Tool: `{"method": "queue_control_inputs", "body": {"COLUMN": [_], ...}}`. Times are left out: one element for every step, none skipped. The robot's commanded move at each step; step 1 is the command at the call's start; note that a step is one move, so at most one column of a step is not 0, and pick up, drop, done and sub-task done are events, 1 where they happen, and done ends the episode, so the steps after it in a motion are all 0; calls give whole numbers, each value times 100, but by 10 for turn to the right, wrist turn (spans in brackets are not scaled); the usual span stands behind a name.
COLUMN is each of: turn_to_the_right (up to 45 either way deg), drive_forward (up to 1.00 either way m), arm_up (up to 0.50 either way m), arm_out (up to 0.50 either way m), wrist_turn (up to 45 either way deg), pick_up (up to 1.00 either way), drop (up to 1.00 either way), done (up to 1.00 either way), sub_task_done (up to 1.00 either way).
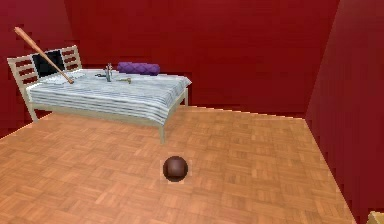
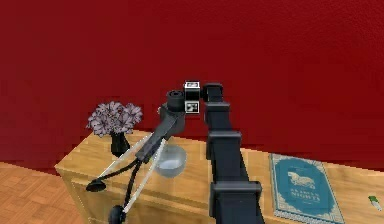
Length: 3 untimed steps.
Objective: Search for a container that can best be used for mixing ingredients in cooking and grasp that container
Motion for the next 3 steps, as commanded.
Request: {"method": "queue_control_inputs", "body": {"turn_to_the_right": [0,0,0], "drive_forward": [0,0,0], "arm_up": [0,0,0], "arm_out": [0,0,0], "wrist_turn": [450,450,270], "pick_up": [0,0,0], "drop": [0,0,0], "done": [0,0,0], "sub_task_done": [0,0,0]}}
